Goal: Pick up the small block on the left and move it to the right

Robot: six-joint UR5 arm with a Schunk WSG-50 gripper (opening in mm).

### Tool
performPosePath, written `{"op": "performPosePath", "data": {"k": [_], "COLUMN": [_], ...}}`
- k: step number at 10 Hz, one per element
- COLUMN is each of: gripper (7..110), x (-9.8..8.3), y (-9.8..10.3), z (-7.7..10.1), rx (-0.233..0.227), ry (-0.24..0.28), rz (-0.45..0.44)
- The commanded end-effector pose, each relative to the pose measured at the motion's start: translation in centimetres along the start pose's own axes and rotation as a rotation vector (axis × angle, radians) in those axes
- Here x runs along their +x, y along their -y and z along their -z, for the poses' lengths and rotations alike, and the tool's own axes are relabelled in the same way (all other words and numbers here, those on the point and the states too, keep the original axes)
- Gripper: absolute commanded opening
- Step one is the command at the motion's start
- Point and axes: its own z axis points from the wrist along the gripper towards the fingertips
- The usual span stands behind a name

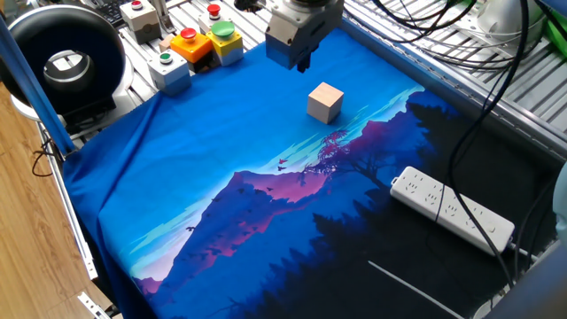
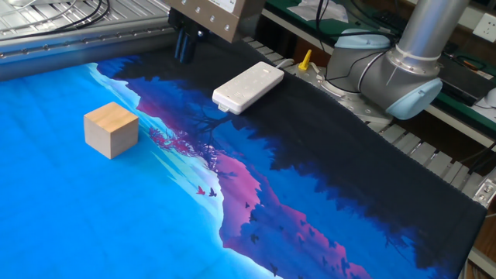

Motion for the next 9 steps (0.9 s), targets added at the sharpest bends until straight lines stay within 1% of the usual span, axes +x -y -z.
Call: {"op": "performPosePath", "data": {"k": [1, 2, 5, 8, 9], "gripper": [7, 7, 7, 7, 7], "x": [-0.2, -0.5, -0.9, -1.4, -1.3], "y": [-0.3, -0.7, -1.2, -2.2, -2.4], "z": [0.1, 0.2, 0.8, 1.3, 1.3], "rx": [-0.02, -0.032, -0.034, -0.056, -0.063], "ry": [0.01, 0.02, 0.022, 0.027, 0.022], "rz": [-0.014, -0.03, -0.043, -0.045, -0.049]}}
